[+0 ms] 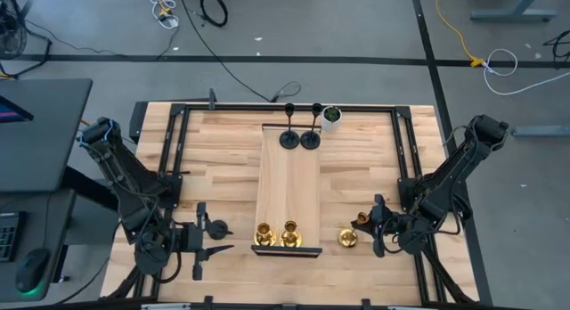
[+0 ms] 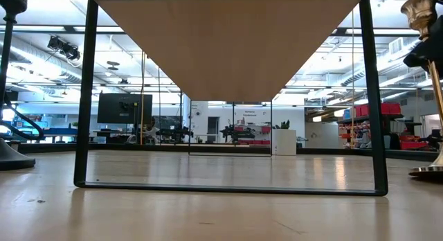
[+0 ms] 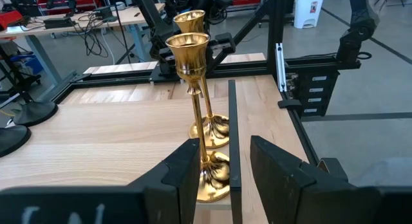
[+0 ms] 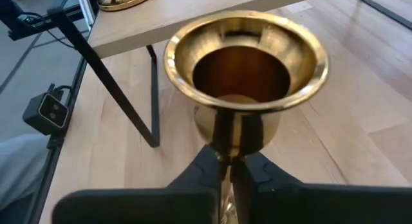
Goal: Pick & Place candle stick holders
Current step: Align the golden candle holder with the other golden holder on the shelf
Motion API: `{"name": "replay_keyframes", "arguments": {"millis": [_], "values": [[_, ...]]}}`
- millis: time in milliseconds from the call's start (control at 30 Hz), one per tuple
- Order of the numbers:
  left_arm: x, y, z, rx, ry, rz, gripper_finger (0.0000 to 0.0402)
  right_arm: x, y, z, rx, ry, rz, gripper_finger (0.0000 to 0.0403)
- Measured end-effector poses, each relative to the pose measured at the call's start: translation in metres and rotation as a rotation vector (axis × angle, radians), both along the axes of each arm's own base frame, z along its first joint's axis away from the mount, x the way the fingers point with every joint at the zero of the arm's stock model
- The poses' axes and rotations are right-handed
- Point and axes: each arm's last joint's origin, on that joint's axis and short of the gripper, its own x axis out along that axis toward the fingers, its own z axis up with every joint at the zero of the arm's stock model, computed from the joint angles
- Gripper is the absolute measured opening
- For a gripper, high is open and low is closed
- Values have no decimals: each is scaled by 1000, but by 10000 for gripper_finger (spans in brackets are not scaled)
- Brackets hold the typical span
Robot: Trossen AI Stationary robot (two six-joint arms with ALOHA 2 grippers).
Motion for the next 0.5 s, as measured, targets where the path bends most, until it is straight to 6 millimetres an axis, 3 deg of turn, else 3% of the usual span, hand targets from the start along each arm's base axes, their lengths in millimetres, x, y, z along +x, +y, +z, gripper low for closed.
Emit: {"name": "replay_keyframes", "arguments": {"millis": [200, 500], "values": [[0, 0, 0, 1, 0, 0, 138, 3, 5, 11, 8, 10, 42, 6], [0, 0, 0, 0, 0, 0, 138, 18, 17, 100, -143, -92, 95, 6]]}}
